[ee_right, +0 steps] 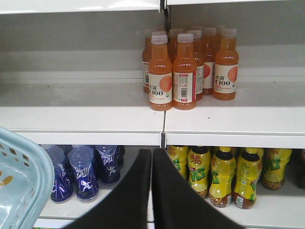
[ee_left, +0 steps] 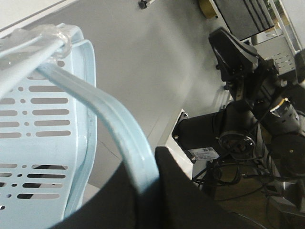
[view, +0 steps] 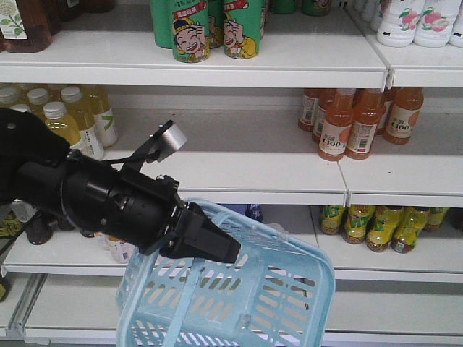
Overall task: Place coke in basket with both arms
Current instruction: 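Grasp the basket handle with the left gripper and lift it off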
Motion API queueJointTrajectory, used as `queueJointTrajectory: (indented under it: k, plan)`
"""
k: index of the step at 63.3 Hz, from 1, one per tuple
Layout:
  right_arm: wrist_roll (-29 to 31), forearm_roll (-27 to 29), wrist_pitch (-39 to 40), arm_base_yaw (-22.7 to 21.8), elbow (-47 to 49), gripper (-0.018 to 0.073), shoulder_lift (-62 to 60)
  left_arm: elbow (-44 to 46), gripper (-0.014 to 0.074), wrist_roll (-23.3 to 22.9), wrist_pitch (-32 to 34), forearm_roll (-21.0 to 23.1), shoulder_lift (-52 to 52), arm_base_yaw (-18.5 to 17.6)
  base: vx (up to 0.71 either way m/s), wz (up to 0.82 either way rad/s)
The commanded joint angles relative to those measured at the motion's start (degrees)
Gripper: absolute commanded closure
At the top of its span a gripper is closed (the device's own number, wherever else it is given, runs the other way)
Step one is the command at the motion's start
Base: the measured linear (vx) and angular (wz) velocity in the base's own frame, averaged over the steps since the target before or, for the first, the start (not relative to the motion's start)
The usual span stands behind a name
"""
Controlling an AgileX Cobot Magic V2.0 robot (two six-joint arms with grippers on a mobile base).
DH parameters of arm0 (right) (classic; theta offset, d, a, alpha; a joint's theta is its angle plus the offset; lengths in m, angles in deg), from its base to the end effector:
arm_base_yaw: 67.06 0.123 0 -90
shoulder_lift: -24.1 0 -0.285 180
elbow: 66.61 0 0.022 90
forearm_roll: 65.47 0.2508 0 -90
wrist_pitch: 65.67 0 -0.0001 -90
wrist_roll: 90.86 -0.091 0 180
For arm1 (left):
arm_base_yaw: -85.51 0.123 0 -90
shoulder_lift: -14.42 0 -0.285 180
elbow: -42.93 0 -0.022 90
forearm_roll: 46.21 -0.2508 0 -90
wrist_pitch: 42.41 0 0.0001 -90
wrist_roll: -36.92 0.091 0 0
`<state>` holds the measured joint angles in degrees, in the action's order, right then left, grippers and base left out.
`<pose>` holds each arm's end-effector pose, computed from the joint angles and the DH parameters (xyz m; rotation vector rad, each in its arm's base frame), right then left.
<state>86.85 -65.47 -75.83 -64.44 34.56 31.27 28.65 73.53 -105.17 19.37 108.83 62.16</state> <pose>0.0563 0.0026 0.1881 -0.0048 1.6787 0.0646 0.2418 -0.1847 0.3026 0.6893 2.4307 -1.4263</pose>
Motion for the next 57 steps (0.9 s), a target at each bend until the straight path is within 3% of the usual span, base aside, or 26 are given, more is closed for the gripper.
queueJointTrajectory:
  k: [1, 10, 16, 22, 57]
  plan:
    - [0.44, -0.42, 4.15, -0.19, -0.61, 0.0564, -0.99, -2.35, 0.0604, 0.38, 4.14, 5.80, -7.24, -1.98, 0.00, 0.00]
    - [0.44, -0.42, 4.15, -0.19, -0.61, 0.0564, -0.99, -7.49, 0.0604, 1.13, 9.15, 11.38, -14.48, -3.62, 0.00, 0.00]
    - [0.44, -0.42, 4.15, -0.19, -0.61, 0.0564, -0.99, -10.09, 0.0604, 4.87, 11.73, 18.56, -18.84, -3.74, 0.00, 0.00]
    - [0.44, -0.42, 4.15, -0.19, -0.61, 0.0564, -0.99, -11.43, 0.0604, 7.71, 13.39, 22.34, -21.84, -3.74, 0.00, 0.00]
    - [0.44, -0.42, 4.15, -0.19, -0.61, 0.0564, -0.99, -11.60, 0.0604, 7.72, 13.35, 22.49, -23.59, -3.74, 0.00, 0.00]
